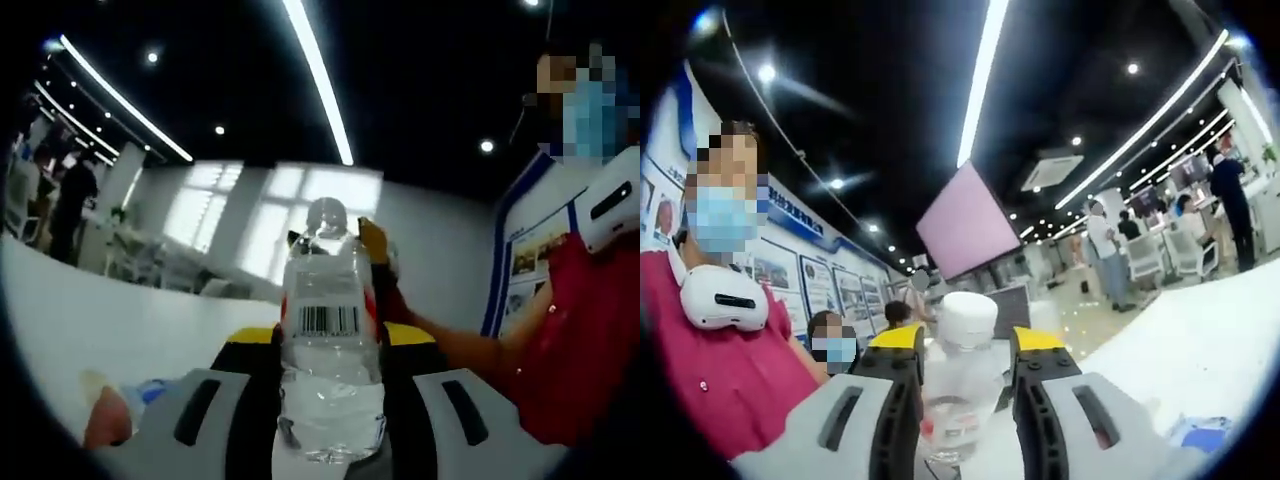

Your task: Arrange the tabletop items into an orderly group along one side of the table until the central work area is clear of visible clutter.

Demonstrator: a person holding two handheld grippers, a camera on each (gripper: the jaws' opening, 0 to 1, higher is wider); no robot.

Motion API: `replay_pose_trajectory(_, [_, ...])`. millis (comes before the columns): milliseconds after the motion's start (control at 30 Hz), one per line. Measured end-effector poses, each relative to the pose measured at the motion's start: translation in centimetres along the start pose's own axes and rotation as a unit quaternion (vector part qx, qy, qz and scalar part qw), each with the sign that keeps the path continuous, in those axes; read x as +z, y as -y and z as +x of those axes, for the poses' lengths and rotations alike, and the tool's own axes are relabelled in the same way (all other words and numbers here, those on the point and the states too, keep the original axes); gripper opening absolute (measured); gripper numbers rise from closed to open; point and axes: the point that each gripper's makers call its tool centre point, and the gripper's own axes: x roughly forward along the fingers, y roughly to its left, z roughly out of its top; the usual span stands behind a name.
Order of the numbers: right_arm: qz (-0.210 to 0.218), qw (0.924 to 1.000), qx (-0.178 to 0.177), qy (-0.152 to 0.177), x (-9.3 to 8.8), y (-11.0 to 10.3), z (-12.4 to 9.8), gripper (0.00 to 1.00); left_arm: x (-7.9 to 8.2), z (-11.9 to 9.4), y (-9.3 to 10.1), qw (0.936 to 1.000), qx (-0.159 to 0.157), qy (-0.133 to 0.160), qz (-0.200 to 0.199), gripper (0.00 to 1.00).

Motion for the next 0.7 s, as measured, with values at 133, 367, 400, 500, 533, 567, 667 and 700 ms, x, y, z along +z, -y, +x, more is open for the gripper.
replay_pose_trajectory(133, [0.007, 0.9999, 0.010, 0.002, 0.1, -0.3, 0.2, 0.31, 0.3, 0.0, 0.5, 1.0000, -0.007, 0.005, 0.004, 0.36])
replay_pose_trajectory(367, [0.010, 0.9995, 0.029, 0.004, 0.3, -1.1, 0.5, 0.25, 0.5, -0.2, 0.7, 0.9999, -0.012, 0.010, -0.004, 0.36])
replay_pose_trajectory(400, [0.010, 0.9995, 0.029, 0.003, 0.3, -1.1, 0.5, 0.25, 0.5, -0.2, 0.8, 0.9999, -0.013, 0.010, -0.005, 0.36])
replay_pose_trajectory(500, [0.012, 0.9994, 0.034, 0.000, 0.3, -1.3, 0.6, 0.24, 0.4, -0.2, 0.9, 0.9998, -0.016, 0.007, -0.005, 0.36])
replay_pose_trajectory(533, [0.012, 0.9993, 0.035, -0.001, 0.3, -1.4, 0.7, 0.24, 0.3, -0.2, 1.0, 0.9998, -0.019, 0.007, -0.007, 0.36])
replay_pose_trajectory(567, [0.014, 0.9992, 0.038, -0.001, 0.3, -1.5, 0.7, 0.24, 0.3, -0.2, 1.1, 0.9997, -0.021, 0.006, -0.008, 0.36])
replay_pose_trajectory(667, [0.013, 0.9991, 0.040, -0.004, 0.3, -1.7, 0.8, 0.24, 0.1, -0.2, 1.2, 0.9997, -0.023, 0.002, -0.005, 0.36])
replay_pose_trajectory(700, [0.013, 0.9990, 0.042, -0.006, 0.3, -1.7, 0.8, 0.24, 0.1, -0.2, 1.3, 0.9996, -0.026, 0.000, -0.007, 0.36])
